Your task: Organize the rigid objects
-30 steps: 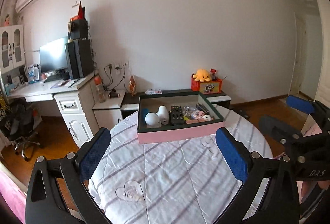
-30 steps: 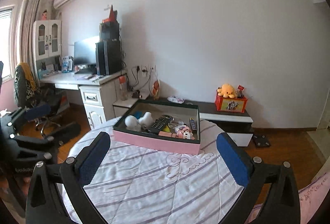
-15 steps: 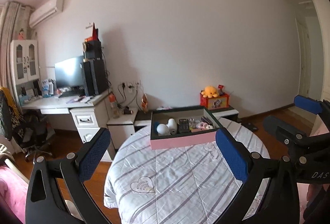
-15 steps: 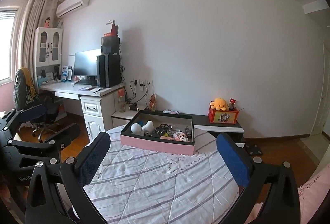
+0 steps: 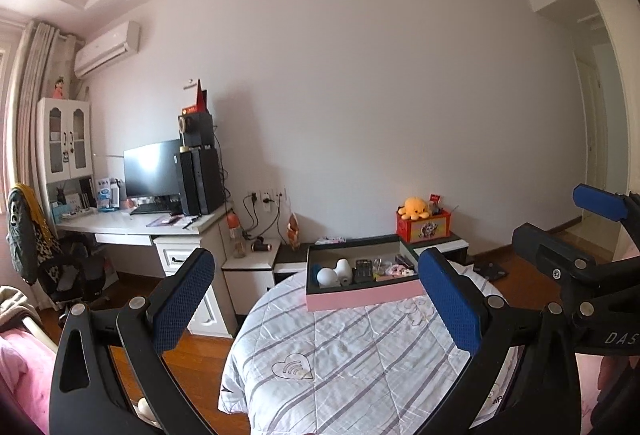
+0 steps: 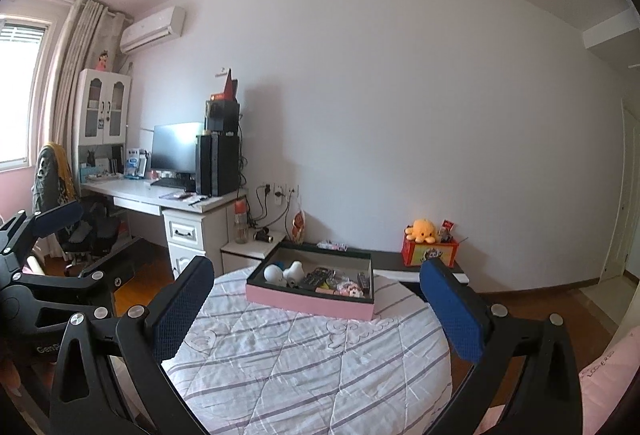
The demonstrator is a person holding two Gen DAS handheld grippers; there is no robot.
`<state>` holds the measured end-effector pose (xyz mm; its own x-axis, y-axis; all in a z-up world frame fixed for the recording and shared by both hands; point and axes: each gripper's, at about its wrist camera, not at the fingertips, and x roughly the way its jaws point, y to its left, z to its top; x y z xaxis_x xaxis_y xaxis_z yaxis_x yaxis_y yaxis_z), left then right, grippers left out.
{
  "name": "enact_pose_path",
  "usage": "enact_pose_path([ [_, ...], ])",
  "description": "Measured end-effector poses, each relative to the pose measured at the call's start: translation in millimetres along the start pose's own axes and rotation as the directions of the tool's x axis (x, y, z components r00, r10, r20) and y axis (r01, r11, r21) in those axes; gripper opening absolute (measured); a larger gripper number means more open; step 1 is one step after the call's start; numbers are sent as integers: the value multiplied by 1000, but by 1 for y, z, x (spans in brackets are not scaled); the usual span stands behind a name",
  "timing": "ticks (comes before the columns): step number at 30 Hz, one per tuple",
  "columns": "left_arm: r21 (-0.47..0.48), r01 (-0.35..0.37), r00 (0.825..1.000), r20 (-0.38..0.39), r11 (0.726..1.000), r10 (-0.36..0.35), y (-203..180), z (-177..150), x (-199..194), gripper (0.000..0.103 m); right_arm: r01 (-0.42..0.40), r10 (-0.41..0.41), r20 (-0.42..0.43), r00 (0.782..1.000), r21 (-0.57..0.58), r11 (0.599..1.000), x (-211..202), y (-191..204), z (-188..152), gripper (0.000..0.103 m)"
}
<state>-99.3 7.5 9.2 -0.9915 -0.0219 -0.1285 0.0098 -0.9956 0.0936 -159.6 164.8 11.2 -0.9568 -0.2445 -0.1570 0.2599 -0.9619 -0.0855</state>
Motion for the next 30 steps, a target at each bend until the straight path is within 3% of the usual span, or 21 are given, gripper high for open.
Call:
enact_pose_path([
  [12, -27, -14, 994, 110, 1000, 17, 10, 5, -53, 103, 5, -3, 92, 996, -29, 1000, -43, 17, 10, 103],
  [30, -28, -59, 981, 184, 998, 63, 18, 3, -103, 103, -2, 11, 160, 987, -53, 999, -82, 37, 11, 103],
])
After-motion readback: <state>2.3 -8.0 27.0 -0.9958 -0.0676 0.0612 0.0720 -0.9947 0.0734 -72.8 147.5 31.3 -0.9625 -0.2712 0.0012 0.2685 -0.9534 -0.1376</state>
